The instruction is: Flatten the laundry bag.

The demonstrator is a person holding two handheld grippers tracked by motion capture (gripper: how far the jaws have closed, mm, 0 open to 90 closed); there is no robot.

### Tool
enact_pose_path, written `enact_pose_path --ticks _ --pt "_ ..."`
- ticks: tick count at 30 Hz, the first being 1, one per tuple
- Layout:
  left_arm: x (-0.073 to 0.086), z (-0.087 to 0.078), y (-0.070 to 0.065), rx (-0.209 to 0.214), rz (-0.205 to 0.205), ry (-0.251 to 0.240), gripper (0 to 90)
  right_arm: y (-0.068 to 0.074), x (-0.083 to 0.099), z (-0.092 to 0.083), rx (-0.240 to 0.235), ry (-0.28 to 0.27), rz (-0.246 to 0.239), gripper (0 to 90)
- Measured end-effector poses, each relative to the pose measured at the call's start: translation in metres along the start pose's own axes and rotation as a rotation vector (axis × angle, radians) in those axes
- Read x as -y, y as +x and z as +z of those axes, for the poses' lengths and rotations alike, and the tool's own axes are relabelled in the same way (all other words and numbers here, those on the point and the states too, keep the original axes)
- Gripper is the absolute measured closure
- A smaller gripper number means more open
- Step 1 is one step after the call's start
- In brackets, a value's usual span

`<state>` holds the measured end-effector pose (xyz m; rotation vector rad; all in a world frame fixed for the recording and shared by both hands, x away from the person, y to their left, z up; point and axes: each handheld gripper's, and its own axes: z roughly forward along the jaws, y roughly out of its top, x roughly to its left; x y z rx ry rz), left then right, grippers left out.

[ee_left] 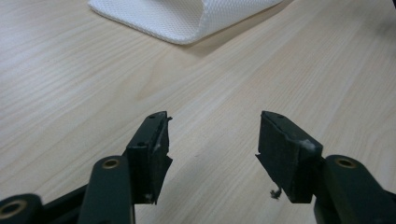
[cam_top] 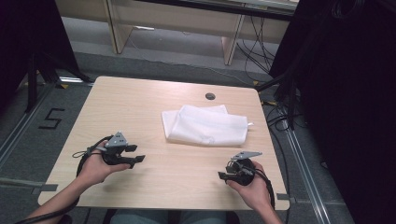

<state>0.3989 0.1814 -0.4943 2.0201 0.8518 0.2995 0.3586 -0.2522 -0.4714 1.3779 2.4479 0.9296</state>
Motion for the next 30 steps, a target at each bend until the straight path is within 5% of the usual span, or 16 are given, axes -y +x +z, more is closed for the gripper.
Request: enact_pose_path --ticks 8,14,18,19,20,25,30 --pt "-0.003 0.002 -0.004 0.01 -0.046 -0.035 47.3 -0.014 0.002 0.004 0.026 0.052 0.035 59.3" --pt "-0.002 -0.001 -0.007 0.027 -0.07 -0.037 53.3 -0.024 -0.006 -0.006 0.065 -0.02 0.11 60.9" --pt "-0.008 -0.007 -0.008 0.029 -0.095 -0.054 60.6 -0.04 -0.011 -0.013 0.143 0.007 0.106 65.4" --pt "-0.01 -0.008 -0.008 0.028 -0.093 -0.057 61.1 -0.045 -0.011 -0.011 0.145 -0.039 0.096 65.6" --pt "-0.013 -0.007 -0.008 0.026 -0.091 -0.062 60.9 -0.05 -0.013 -0.015 0.144 -0.021 0.102 65.9" --pt "-0.028 0.011 -0.002 0.024 -0.084 -0.054 55.9 -0.072 -0.023 -0.014 0.195 -0.035 0.154 63.9" --pt "-0.049 0.037 0.001 0.038 -0.078 -0.036 51.6 -0.087 -0.036 -0.002 0.234 -0.036 0.151 58.7"
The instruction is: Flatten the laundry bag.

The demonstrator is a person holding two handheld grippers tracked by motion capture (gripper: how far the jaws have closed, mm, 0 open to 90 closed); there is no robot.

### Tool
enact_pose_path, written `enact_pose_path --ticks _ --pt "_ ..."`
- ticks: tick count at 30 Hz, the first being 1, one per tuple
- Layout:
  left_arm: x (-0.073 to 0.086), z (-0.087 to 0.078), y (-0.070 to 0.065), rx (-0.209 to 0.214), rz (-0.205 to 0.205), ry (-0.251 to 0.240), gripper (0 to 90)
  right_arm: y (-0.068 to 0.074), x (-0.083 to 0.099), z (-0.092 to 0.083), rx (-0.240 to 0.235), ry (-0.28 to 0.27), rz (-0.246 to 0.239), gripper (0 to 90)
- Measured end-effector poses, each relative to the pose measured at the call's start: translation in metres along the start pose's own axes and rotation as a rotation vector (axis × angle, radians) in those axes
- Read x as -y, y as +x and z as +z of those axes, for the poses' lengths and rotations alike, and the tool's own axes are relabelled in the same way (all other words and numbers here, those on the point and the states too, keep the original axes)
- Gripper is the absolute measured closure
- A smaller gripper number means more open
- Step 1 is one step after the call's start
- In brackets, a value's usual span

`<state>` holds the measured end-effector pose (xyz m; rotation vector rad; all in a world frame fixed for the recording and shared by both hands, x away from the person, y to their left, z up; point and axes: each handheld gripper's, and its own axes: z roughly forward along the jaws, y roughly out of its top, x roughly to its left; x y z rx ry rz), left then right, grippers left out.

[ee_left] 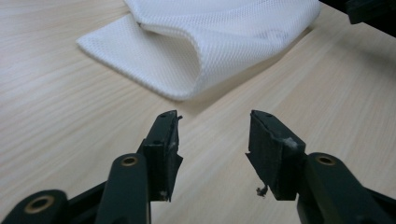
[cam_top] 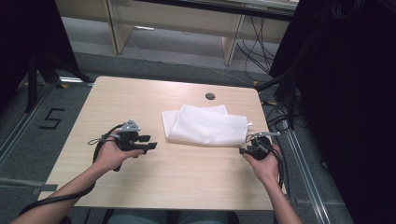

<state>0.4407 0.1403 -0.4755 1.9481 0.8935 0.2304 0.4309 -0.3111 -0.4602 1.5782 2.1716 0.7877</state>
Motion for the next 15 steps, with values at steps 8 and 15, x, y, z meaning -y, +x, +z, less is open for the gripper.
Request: enact_pose_path --ticks 8,15 --pt "-0.031 0.037 -0.002 0.024 -0.02 -0.003 46.8 -0.013 -0.023 0.019 0.002 -0.015 0.042 51.4" --pt "-0.045 0.067 -0.008 -0.025 0.022 0.084 44.7 -0.018 -0.034 0.038 0.012 0.008 0.108 46.7"
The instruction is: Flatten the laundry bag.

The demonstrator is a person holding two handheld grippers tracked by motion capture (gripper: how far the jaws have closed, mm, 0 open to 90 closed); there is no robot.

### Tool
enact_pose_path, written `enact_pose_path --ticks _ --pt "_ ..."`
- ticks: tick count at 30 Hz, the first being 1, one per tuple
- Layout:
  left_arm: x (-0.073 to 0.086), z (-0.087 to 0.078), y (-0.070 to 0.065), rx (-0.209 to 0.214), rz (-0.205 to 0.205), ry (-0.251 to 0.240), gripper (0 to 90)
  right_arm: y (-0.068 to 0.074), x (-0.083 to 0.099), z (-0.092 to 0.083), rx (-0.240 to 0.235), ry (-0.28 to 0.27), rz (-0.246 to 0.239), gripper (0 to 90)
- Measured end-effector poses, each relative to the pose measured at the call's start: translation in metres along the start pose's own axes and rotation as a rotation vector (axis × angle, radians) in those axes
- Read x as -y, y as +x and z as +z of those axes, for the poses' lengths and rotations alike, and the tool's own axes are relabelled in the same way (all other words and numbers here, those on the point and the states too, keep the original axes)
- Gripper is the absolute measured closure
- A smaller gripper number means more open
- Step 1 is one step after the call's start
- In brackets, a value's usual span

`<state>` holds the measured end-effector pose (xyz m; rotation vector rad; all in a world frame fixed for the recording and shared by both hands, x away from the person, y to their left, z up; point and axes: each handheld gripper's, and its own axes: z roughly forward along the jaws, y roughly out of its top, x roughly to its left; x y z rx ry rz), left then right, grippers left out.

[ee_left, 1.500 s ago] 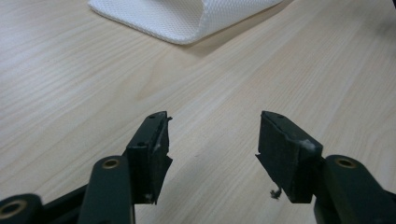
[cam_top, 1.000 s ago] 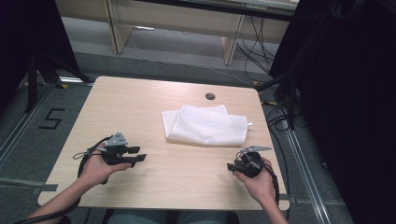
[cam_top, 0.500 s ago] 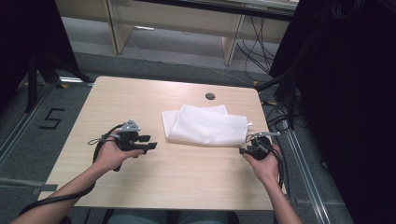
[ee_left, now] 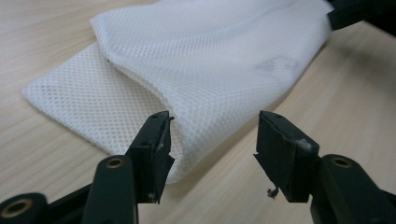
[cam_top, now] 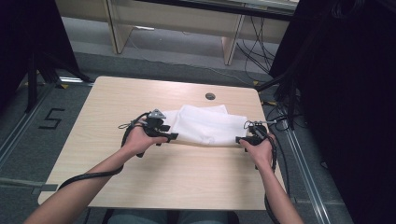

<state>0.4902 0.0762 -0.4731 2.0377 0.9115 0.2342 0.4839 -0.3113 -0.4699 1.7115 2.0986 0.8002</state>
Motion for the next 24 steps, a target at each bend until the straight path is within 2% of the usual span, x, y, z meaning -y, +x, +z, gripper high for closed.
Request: enact_pose_path --ticks 1,2,3,4,6,8,9,10,11,13,14,15,16,18,19,20,21,22,23,24 --pt "-0.001 0.003 0.0 -0.007 0.0 0.023 44.7 0.0 -0.001 0.001 0.005 0.017 0.01 46.8" --pt "-0.001 0.007 0.001 -0.007 -0.008 0.034 44.7 -0.001 -0.002 0.004 -0.019 0.01 0.014 46.8" --pt "0.0 0.01 0.001 -0.009 -0.017 0.05 44.8 -0.002 -0.002 0.006 -0.021 0.005 0.017 47.2" --pt "0.0 0.013 0.002 -0.004 -0.025 0.057 44.8 -0.002 -0.003 0.008 -0.008 0.02 0.033 49.3" --pt "0.002 0.017 0.003 0.013 -0.042 0.073 46.1 -0.001 -0.003 0.009 -0.009 0.037 0.019 58.3" --pt "0.004 0.019 0.003 0.005 -0.012 0.087 53.2 0.002 -0.002 0.011 -0.017 0.048 -0.012 72.6" --pt "0.004 0.02 0.004 -0.003 -0.005 0.097 56.9 0.005 -0.001 0.013 -0.015 0.023 -0.01 78.1" --pt "0.004 0.02 0.004 -0.003 -0.005 0.097 61.4 0.004 -0.001 0.012 -0.053 0.033 -0.04 80.7" --pt "0.005 0.018 0.005 -0.01 -0.016 0.122 65.6 0.006 0.0 0.011 -0.077 0.062 -0.029 82.3" --pt "0.006 0.016 0.006 -0.009 -0.012 0.134 71.5 0.009 0.001 0.01 -0.079 0.07 -0.032 84.0" --pt "0.008 0.014 0.007 -0.002 -0.024 0.132 73.4 0.01 0.002 0.01 -0.073 0.076 -0.038 84.3" --pt "0.008 0.012 0.007 -0.003 -0.026 0.137 76.4 0.01 0.004 0.009 -0.1 0.074 -0.058 84.3" --pt "0.01 0.009 0.008 0.001 -0.027 0.139 78.0 0.011 0.005 0.01 -0.107 0.053 -0.072 84.2" --pt "0.015 0.002 0.009 0.0 -0.027 0.154 81.3 0.016 0.01 0.005 -0.097 0.075 -0.064 83.7" --pt "0.018 -0.002 0.009 0.008 -0.02 0.165 82.4 0.019 0.014 0.003 -0.115 0.063 -0.085 83.6" --pt "0.021 -0.006 0.01 0.013 -0.013 0.172 83.0 0.022 0.018 0.0 -0.132 0.075 -0.095 83.5" --pt "0.025 -0.011 0.009 0.018 -0.009 0.182 83.6 0.026 0.021 -0.001 -0.123 0.066 -0.096 83.2" --pt "0.027 -0.015 0.009 0.027 -0.003 0.19 83.8 0.031 0.026 -0.004 -0.149 0.074 -0.124 82.9" --pt "0.03 -0.02 0.009 0.039 0.014 0.213 83.8 0.034 0.03 -0.003 -0.162 0.058 -0.141 82.7" --pt "0.034 -0.027 0.01 0.047 0.048 0.238 83.8 0.038 0.032 -0.007 -0.16 0.091 -0.153 82.6"
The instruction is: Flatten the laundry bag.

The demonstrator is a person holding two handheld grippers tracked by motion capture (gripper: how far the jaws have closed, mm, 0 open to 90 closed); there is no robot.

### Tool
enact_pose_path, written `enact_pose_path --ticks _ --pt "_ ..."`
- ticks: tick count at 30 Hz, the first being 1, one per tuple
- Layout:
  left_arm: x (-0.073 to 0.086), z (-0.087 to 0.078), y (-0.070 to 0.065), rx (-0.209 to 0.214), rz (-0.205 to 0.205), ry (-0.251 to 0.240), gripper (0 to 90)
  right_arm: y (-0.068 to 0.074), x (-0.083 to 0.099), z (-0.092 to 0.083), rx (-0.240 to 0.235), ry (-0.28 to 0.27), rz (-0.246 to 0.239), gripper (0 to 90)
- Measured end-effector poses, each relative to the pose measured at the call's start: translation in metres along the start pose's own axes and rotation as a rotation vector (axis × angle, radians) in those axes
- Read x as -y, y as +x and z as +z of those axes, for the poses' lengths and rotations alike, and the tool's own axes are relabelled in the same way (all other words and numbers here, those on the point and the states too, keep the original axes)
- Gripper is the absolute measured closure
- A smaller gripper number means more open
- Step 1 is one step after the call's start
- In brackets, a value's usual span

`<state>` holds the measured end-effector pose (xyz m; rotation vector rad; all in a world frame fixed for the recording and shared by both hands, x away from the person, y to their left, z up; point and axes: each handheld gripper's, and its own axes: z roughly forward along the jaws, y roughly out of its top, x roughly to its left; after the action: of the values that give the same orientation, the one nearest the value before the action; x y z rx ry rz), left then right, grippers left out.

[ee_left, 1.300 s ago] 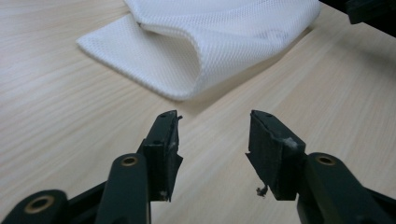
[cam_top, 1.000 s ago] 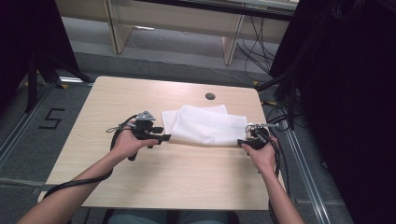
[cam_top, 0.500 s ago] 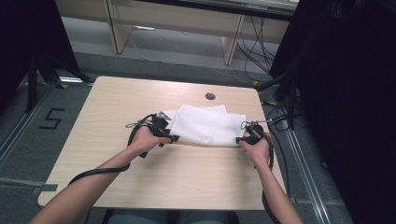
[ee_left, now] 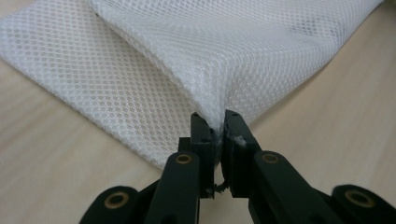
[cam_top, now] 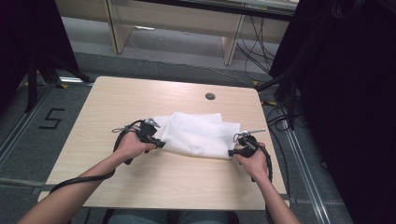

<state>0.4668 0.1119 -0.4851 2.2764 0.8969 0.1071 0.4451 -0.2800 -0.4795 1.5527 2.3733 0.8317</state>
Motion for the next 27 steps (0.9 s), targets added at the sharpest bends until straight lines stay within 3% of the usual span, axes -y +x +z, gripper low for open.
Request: enact_pose_path --ticks 1,6,8,9,10,11,12,13,15,16,17,18,19,20,22,25,26,27 --pt "0.003 -0.003 -0.001 0.004 0.007 0.011 83.8 0.007 0.002 -0.003 -0.016 0.017 0.018 82.5" --pt "0.02 -0.017 -0.008 0.015 0.028 0.031 84.2 0.021 0.011 -0.006 -0.053 0.038 0.002 82.4" --pt "0.032 -0.028 -0.012 0.027 0.073 0.049 84.6 0.032 0.017 -0.008 -0.077 0.061 -0.035 81.1" --pt "0.036 -0.031 -0.014 0.031 0.073 0.05 84.6 0.036 0.018 -0.01 -0.086 0.071 -0.032 80.2" --pt "0.042 -0.035 -0.016 0.032 0.074 0.04 84.5 0.04 0.019 -0.012 -0.096 0.077 -0.036 78.7" --pt "0.045 -0.036 -0.018 0.032 0.046 0.011 84.2 0.044 0.02 -0.014 -0.109 0.081 -0.045 75.0" --pt "0.049 -0.044 -0.015 0.036 0.099 0.052 83.8 0.045 0.02 -0.017 -0.115 0.082 -0.043 71.9" --pt "0.051 -0.047 -0.015 0.029 0.089 0.044 83.3 0.048 0.019 -0.022 -0.117 0.075 -0.046 68.4" --pt "0.056 -0.059 -0.011 0.014 0.117 0.054 82.3 0.048 0.016 -0.031 -0.111 0.069 -0.048 63.9" --pt "0.059 -0.065 -0.009 0.008 0.106 0.047 81.5 0.049 0.014 -0.038 -0.112 0.062 -0.015 62.3" --pt "0.061 -0.068 -0.009 0.005 0.09 0.023 79.8 0.048 0.01 -0.043 -0.114 0.02 -0.008 60.4" --pt "0.061 -0.068 -0.009 0.005 0.09 0.023 78.0 0.045 0.007 -0.049 -0.09 0.02 -0.03 59.3" --pt "0.065 -0.079 -0.006 0.005 0.053 -0.014 72.9 0.04 0.002 -0.053 -0.07 -0.011 -0.057 57.8" --pt "0.067 -0.083 -0.005 0.017 0.046 -0.036 69.2 0.038 -0.002 -0.057 -0.056 -0.018 -0.069 57.0" --pt "0.068 -0.093 -0.005 -0.007 0.064 -0.072 63.5 0.034 -0.01 -0.057 -0.05 -0.04 -0.076 55.7" --pt "0.067 -0.102 -0.008 -0.018 0.047 -0.128 58.1 0.033 -0.023 -0.053 -0.047 -0.027 -0.102 54.5" --pt "0.064 -0.103 -0.01 -0.018 0.061 -0.14 57.0 0.034 -0.028 -0.049 -0.044 -0.032 -0.103 54.5" --pt "0.061 -0.103 -0.012 -0.019 0.072 -0.144 55.8 0.036 -0.034 -0.047 -0.046 0.003 -0.091 54.2"
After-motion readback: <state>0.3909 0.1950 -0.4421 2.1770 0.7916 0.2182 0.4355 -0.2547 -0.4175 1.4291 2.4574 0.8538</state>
